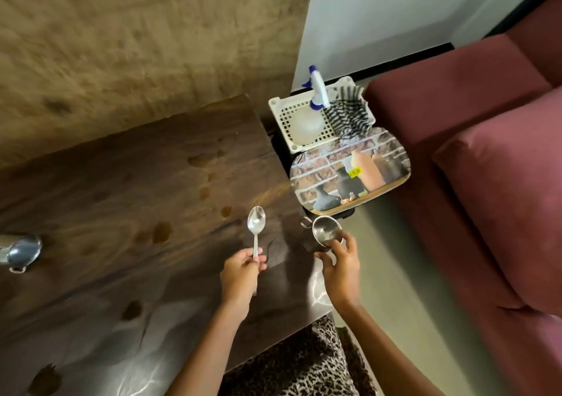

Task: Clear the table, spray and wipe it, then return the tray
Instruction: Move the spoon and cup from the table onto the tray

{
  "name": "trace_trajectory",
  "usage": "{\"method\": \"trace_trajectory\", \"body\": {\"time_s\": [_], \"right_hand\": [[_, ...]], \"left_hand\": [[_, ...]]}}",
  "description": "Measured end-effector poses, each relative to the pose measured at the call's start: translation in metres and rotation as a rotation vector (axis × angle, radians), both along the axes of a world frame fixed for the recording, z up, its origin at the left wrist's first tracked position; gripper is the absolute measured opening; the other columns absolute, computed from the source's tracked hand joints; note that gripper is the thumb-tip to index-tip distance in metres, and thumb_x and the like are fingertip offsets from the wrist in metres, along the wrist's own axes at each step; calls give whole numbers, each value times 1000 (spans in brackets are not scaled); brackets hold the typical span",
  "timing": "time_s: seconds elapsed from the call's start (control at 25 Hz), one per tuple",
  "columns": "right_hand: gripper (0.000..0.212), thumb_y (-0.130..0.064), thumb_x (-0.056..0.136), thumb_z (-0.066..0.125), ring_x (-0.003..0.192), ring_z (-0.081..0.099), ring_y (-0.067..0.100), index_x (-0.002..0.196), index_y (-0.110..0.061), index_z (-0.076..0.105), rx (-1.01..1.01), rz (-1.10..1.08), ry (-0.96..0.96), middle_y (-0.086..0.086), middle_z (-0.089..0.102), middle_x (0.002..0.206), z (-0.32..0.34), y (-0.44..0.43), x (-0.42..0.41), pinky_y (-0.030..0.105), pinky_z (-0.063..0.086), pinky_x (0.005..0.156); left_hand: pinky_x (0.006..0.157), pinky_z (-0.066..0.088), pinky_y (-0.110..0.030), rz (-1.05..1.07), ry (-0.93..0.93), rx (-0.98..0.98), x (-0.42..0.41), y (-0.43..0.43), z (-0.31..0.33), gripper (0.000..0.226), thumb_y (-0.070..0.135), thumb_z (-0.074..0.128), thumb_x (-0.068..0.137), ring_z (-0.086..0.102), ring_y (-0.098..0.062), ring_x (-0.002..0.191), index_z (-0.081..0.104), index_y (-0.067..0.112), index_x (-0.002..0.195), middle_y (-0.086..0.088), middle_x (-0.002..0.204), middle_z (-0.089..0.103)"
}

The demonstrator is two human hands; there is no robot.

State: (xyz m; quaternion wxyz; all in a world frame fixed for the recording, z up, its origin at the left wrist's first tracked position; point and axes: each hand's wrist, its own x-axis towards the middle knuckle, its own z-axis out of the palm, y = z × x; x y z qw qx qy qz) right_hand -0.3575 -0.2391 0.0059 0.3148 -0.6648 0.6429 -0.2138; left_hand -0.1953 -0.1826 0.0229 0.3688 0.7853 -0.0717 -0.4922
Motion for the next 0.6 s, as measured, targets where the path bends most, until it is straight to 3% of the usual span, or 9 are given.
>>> {"method": "trace_trajectory", "body": {"time_s": [0.08,0.16,0.2,0.28,0.4,0.48,0.56,0.6], "right_hand": [[16,11,79,64,97,42,-6,85,-2,70,-46,43,32,6,44,129,-3,-44,-23,-5,26,80],[18,12,77,64,103,49,6,81,-5,71,-59,55,59,11,41,136,-8,-99,-50,4,29,81],[19,12,75,66,104,53,12,81,-5,71,-69,61,63,13,41,137,-11,-128,-64,6,30,82],[18,14,72,68,108,53,19,81,-1,71,-82,81,59,13,45,133,-19,-184,-87,-2,29,82],[18,14,68,71,108,54,20,81,3,71,-72,120,48,13,53,128,-38,-264,-112,-6,28,83],[17,4,67,76,109,56,14,82,-2,72,-80,186,69,10,56,132,-61,-308,-125,10,40,91],[18,-4,66,79,113,58,15,84,-6,72,-87,244,84,2,56,133,-83,-337,-132,30,49,92],[19,-4,66,79,115,57,14,84,-6,72,-89,257,74,0,55,134,-88,-347,-133,30,49,91]], "left_hand": [[57,49,-17,0,-32,-17,-18,-36,-6,24,1,52,88,62,-12,74,69,18,92,3,80,67],[44,42,-11,7,-85,-11,-40,-74,-13,22,6,56,88,56,-12,68,71,21,93,3,77,66],[45,42,-11,16,-99,-7,-52,-94,-18,21,7,57,88,56,-13,69,72,20,95,2,80,66],[55,45,-14,37,-98,4,-73,-129,-27,21,7,58,88,59,-15,77,71,17,102,0,89,69],[84,51,-28,63,-83,11,-100,-172,-45,23,6,61,86,62,-20,94,69,12,107,-2,100,69],[92,49,-35,63,-80,27,-112,-193,-56,23,7,63,86,63,-21,96,69,11,108,0,98,67],[93,48,-33,69,-83,32,-120,-207,-66,23,7,63,85,62,-18,94,68,11,108,3,96,66],[93,48,-32,79,-83,32,-122,-212,-70,24,7,64,85,62,-18,92,68,10,109,4,96,66]]}}
